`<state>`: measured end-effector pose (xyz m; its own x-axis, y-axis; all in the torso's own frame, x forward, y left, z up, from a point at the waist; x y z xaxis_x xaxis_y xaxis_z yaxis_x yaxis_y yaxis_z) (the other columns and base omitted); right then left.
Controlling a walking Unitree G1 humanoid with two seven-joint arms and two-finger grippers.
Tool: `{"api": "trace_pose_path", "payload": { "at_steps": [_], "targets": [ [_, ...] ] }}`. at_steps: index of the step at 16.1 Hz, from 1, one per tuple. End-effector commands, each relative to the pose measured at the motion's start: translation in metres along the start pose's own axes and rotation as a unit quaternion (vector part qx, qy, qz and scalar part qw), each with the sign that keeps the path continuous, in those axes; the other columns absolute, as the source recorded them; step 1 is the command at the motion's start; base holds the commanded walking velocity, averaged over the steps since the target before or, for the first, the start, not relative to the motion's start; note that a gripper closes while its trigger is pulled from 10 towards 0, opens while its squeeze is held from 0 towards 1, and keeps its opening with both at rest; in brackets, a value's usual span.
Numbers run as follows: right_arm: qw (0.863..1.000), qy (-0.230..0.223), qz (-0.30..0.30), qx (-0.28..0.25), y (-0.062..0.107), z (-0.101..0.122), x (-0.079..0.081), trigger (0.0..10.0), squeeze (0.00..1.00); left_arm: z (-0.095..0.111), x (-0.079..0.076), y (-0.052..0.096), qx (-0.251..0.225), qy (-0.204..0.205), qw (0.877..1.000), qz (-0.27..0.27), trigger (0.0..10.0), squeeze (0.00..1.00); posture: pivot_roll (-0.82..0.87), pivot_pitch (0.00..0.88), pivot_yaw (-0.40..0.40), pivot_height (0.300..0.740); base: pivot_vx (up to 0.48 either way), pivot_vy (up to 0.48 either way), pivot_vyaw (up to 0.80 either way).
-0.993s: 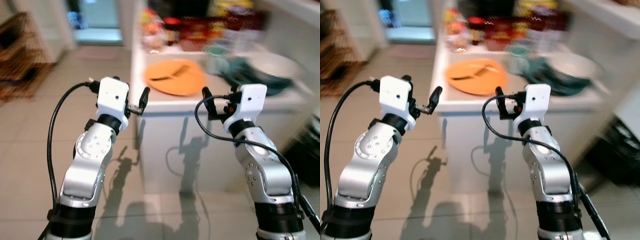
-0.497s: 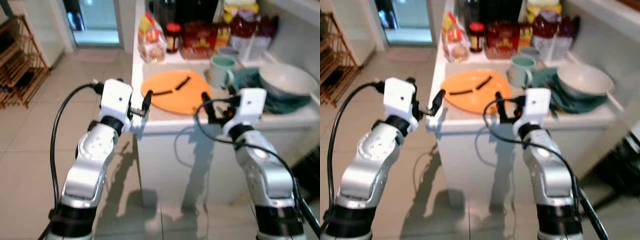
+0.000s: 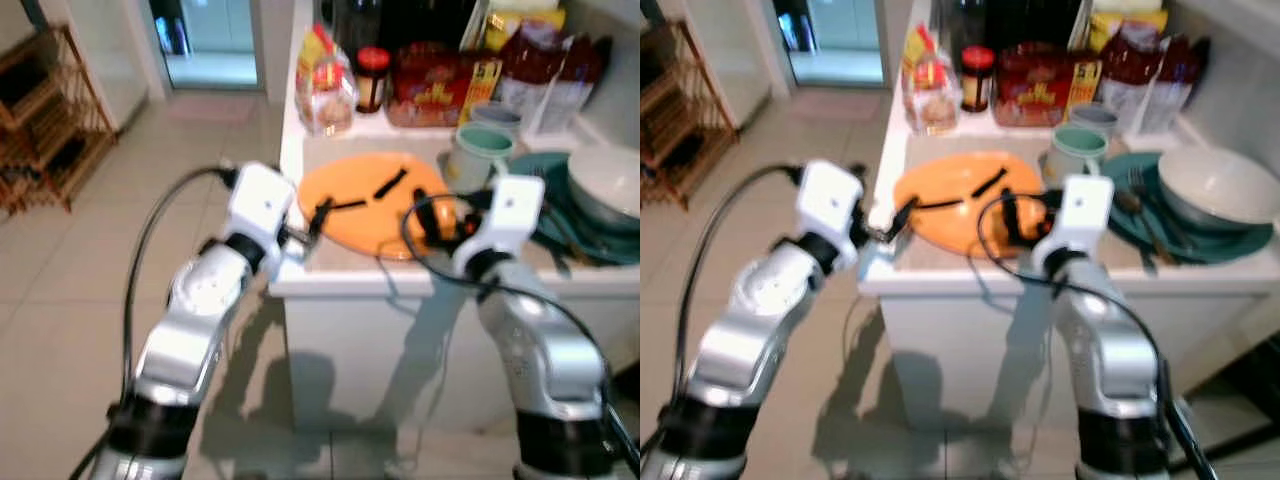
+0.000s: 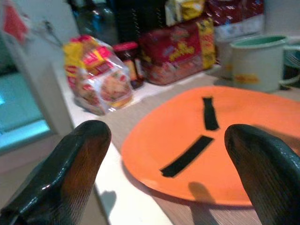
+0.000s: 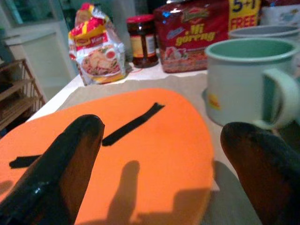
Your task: Setting the table
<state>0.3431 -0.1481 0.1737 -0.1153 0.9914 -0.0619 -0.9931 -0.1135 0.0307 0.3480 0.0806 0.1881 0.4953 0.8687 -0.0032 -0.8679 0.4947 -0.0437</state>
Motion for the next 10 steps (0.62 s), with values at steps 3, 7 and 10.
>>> {"api": "trace_pose_path", "payload": {
  "at_steps": [3, 7, 10],
  "targets": [
    [1.0, -0.017, -0.009, 0.024, 0.009, -0.003, -0.005, 10.0, 0.0, -0.007, 0.006, -0.016, 0.015, 0.018, 0.999, -0.035, 10.0, 0.0, 0.03, 0.0, -0.033, 0.74, 0.0, 0.0, 0.0],
    [0.999, -0.03, -0.023, 0.034, 0.014, -0.001, -0.013, 10.0, 0.0, -0.014, 0.006, -0.044, 0.02, 0.041, 0.998, -0.053, 10.0, 0.0, -0.02, 0.0, -0.013, 0.74, 0.0, 0.0, 0.0],
    [0.998, -0.036, -0.023, 0.037, 0.016, 0.002, -0.015, 10.0, 0.0, -0.017, 0.007, -0.06, 0.026, 0.031, 0.998, -0.05, 10.0, 0.0, -0.03, 0.0, -0.013, 0.74, 0.0, 0.0, 0.0]
  ]
}}
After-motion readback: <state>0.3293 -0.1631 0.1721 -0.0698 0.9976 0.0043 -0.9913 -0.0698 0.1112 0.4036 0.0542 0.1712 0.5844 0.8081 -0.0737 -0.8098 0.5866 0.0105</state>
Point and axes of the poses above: a point about 5 cm out from each wrist's last joint towards the gripper, its own y axis pointing back from the gripper into the wrist, its own z axis along the axis of the wrist's last joint, x = y × z, the point moved 5 cm from there along -y, pointing out of the wrist towards the gripper, and after that the axes turned 14 degrees about y, right-handed, at the moved point
